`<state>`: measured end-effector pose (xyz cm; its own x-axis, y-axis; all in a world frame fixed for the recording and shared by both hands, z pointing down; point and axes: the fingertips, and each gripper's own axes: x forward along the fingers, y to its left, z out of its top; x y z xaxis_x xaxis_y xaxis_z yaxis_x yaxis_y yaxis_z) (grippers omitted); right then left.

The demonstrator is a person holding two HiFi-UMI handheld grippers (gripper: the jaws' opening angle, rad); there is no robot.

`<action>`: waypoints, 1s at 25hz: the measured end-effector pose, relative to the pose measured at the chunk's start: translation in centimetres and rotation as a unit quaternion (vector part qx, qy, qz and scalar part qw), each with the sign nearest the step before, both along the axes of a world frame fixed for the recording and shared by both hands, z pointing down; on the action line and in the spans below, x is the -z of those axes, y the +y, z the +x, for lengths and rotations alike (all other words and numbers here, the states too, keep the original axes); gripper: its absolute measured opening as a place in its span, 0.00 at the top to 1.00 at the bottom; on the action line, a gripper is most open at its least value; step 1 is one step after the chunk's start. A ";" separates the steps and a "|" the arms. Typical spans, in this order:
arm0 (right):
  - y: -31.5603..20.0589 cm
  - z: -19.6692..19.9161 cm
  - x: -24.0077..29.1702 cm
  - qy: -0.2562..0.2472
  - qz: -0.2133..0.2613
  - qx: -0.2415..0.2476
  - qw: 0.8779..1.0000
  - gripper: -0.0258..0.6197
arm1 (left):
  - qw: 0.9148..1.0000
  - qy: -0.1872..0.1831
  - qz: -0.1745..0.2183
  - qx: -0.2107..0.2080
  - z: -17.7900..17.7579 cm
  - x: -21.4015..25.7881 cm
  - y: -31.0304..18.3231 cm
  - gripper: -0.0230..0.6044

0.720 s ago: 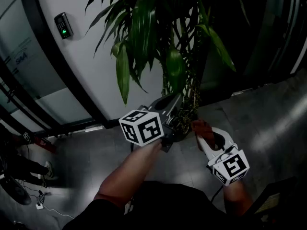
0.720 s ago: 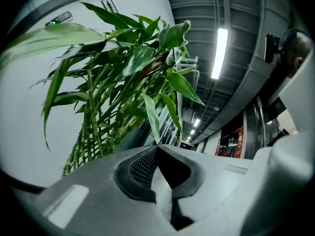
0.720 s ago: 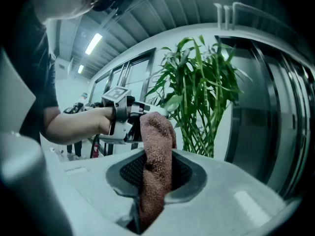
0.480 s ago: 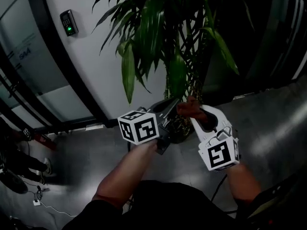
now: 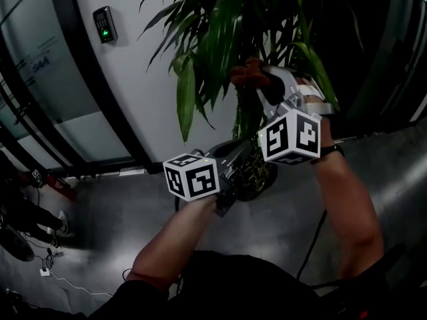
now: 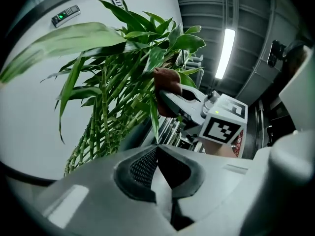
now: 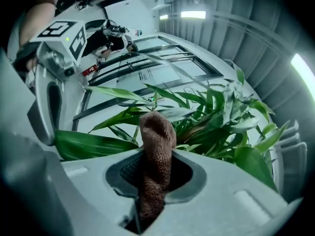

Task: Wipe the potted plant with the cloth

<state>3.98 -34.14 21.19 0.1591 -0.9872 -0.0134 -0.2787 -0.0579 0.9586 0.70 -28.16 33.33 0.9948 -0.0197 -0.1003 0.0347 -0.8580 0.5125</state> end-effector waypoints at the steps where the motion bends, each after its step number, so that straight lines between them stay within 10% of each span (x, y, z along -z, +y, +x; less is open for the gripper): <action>1: -0.7 0.3 -0.1 0.002 -0.007 -0.002 1.000 0.86 | 1.000 0.000 0.001 0.000 0.0 0.0 0.1 0.93; 25: 3.5 -3.6 -7.8 -0.005 -0.132 0.051 0.990 0.86 | 0.999 -0.010 0.034 -0.003 -0.5 -0.1 0.5 0.93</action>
<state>0.34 -30.67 29.03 0.0570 -0.9670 0.2484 -0.2790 0.2235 0.9339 0.24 -27.64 33.41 0.9966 -0.0081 -0.0820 0.0301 -0.8905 0.4539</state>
